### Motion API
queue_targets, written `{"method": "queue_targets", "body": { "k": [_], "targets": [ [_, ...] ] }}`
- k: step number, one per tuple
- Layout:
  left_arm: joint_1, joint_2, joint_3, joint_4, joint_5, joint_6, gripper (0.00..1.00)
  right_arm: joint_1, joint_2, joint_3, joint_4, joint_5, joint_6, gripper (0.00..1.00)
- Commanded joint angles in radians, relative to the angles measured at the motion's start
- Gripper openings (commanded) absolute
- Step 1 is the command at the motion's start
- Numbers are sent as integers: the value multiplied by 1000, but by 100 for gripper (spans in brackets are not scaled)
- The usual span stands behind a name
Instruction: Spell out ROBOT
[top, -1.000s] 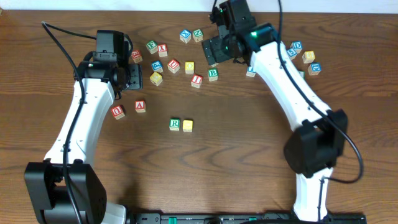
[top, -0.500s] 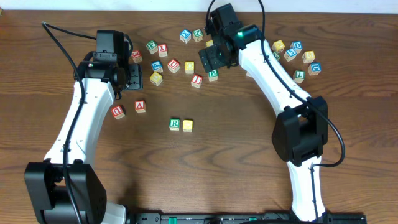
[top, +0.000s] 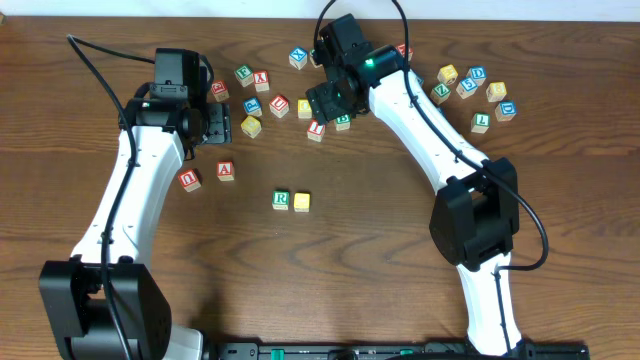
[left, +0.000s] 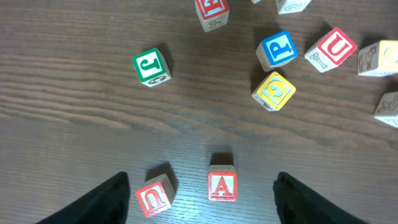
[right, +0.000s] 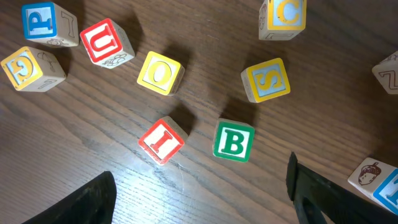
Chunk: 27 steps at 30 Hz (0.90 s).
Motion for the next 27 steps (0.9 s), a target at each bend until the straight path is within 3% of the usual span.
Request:
{"method": "queue_targets", "body": {
  "k": [1,6,27],
  "targets": [
    [4,3,2,-3,2,5,81,-1,-19,6,0,-3,19,83],
    [4,3,2,-3,2,5,98,-3,-19,-14,4,-2,19,82],
    [4,3,2,-3,2,5,99,-24,-19,-15,9,-1,11,83]
  ]
}}
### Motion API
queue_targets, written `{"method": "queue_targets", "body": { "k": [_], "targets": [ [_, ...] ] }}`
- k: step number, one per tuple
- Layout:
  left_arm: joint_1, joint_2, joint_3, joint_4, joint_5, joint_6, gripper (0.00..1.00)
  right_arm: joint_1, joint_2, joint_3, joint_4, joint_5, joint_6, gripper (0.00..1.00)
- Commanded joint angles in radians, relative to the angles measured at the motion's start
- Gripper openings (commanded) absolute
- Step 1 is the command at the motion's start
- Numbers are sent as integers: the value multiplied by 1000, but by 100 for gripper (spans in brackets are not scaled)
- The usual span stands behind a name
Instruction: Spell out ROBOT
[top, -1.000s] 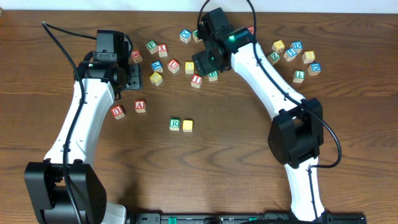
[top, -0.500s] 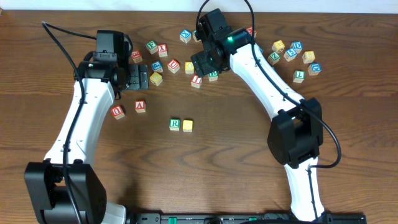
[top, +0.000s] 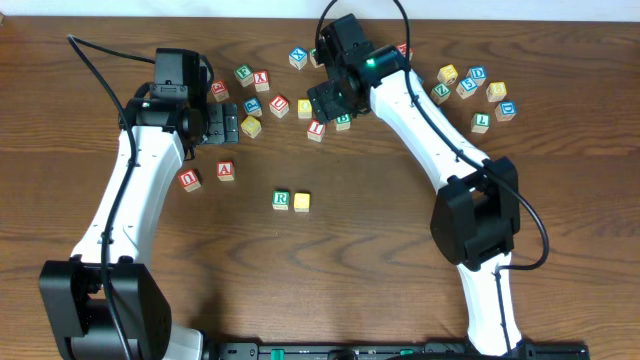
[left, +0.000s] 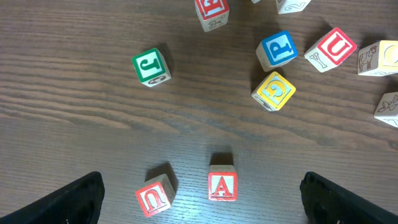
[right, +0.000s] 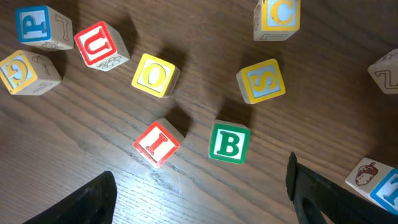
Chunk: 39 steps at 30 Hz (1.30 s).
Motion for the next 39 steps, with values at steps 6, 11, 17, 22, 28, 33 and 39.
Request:
{"method": "queue_targets", "body": {
  "k": [6,11,17,22,28,33,39],
  "targets": [
    [4,3,2,-3,2,6,99,-33,-15,-10,-2,-2,-3,83],
    [4,3,2,-3,2,6,99,-34,-8,-41,0,-1,-11,82],
    [4,3,2,-3,2,6,99,-33,-8,-145,53,-5,-11,81],
    [4,3,2,-3,2,6,99,-33,-8,-202,84,-6,-11,81],
    [4,3,2,-3,2,6,98,-32,-8,-202,101,-8,-11,80],
    [4,3,2,-3,2,6,99,-32,-8,-202,142,-40,-11,82],
    [4,3,2,-3,2,6,99,-34,-8,-202,172,-39,-15,81]
  ]
}}
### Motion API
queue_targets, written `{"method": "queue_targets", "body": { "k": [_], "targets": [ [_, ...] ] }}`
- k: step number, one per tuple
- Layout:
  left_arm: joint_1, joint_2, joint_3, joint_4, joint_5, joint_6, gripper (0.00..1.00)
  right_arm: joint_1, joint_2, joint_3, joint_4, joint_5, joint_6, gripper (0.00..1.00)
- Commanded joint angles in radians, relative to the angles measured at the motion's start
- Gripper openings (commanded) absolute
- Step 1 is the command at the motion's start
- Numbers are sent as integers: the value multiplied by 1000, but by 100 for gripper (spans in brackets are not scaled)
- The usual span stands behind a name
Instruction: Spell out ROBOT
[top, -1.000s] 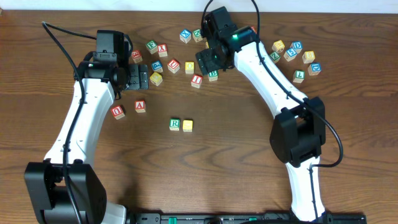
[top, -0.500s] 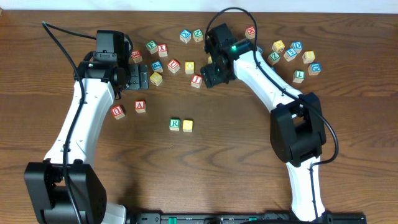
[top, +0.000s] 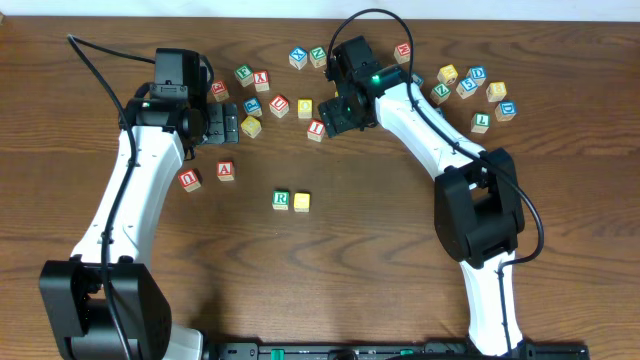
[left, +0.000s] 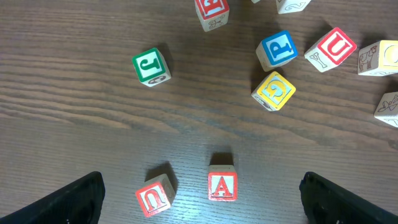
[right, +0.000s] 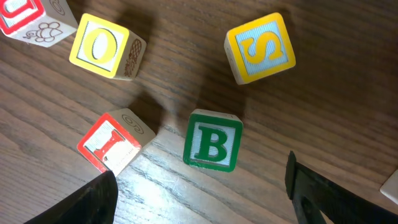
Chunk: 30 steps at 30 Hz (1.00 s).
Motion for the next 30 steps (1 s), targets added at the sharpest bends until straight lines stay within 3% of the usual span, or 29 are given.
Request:
{"method": "queue_targets", "body": {
  "k": [1,13,30],
  "targets": [
    [4,3,2,-3,2,6,99,-5,-8,0,4,-12,-10,80],
    [4,3,2,-3,2,6,98,-41,7,0,19,6,-2,76],
    [4,3,2,-3,2,6,98,-14,34,0,46,-2,-6,78]
  ]
}}
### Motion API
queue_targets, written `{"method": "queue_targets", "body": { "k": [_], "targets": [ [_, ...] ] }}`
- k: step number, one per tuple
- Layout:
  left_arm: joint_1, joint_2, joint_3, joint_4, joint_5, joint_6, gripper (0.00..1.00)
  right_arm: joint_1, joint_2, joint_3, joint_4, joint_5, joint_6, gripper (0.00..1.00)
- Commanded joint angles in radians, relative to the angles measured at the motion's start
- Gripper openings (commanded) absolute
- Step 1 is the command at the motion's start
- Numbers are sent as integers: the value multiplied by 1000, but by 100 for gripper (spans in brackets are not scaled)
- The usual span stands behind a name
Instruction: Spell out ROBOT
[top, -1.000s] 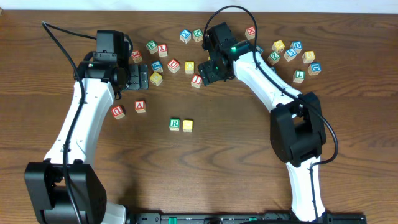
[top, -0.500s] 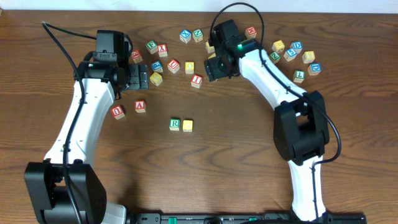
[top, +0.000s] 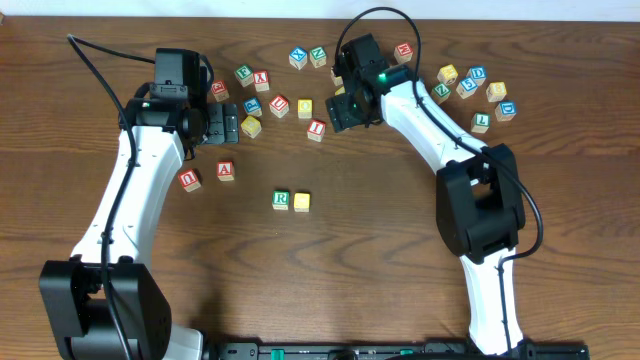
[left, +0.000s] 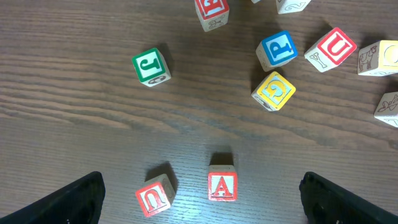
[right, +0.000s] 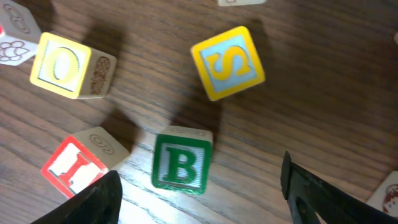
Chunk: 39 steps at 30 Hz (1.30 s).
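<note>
A green R block and a yellow block stand side by side mid-table. My right gripper hovers open over the block cluster at the back. In its wrist view the gripper has a green B block just ahead of the gap between its fingers, left of centre. A yellow O block, a yellow S block and a red I block lie around it. My left gripper stands open and holds nothing.
In front of the left gripper lie a red A block, a tilted red U block, a green J block, a blue P block and a yellow G block. More blocks sit at the back right.
My right gripper has shifted a little to the right and nearer the table. The B block now shows lower and further left in its view. The left arm has not moved.
At first my left gripper's fingers stood closer together; a moment later they were spread wide and have stayed so. My right gripper, open throughout, was high over the I, B, O and S blocks, then lower at each moment, with B growing larger in its view.
</note>
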Motion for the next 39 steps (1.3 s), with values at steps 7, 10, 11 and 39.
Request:
{"method": "queue_targets", "body": {
  "k": [7,10,11,39],
  "targets": [
    [4,3,2,-3,2,6,98,15,20,1,6,-5,-5,77],
    [4,3,2,-3,2,6,98,15,24,1,10,-6,-2,75],
    [4,3,2,-3,2,6,98,15,27,1,10,-6,-1,75],
    [4,3,2,-3,2,6,98,46,56,0,27,-6,6,63]
  ]
}}
